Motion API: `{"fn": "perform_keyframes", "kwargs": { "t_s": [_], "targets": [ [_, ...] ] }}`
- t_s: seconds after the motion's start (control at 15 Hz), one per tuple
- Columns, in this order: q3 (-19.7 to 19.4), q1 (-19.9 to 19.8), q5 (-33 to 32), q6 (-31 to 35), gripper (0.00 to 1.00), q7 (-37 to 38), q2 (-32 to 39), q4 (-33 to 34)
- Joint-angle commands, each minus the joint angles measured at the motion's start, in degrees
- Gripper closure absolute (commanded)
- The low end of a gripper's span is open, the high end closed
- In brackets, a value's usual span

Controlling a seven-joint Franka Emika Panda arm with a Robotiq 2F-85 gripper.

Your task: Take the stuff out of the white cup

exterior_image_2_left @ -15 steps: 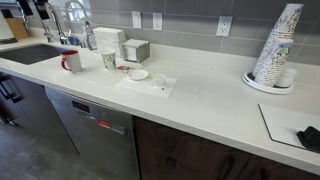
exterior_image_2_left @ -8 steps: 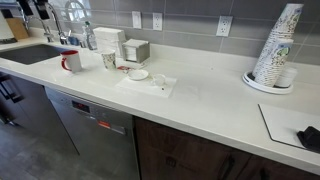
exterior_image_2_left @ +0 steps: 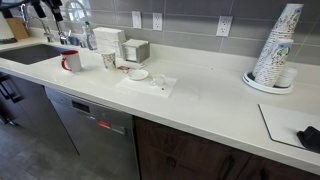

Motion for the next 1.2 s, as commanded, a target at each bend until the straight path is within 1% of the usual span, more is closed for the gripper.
{"fn": "perform_keyframes", "kwargs": {
  "t_s": [0.0, 0.33, 0.6, 0.73, 0.8, 1.13],
  "targets": [
    [0.6, 1.52, -1.0, 1.42, 0.0, -2.5, 10.22, 7.67],
    [3.68, 5.3, -1.3, -0.76, 0.0, -1.46, 19.41, 16.84],
    [5.57, 8.3, -2.17, -0.76, 0.0, -0.78, 24.06, 21.36],
    [5.86, 9.24, -0.69, 1.05, 0.0, -1.16, 25.36, 22.46],
    [5.31, 9.01, -0.77, 1.18, 0.0, -1.54, 23.33, 20.19],
    [5.46, 9.65, -0.75, 1.18, 0.0, -1.49, 24.91, 22.0]
  ]
}}
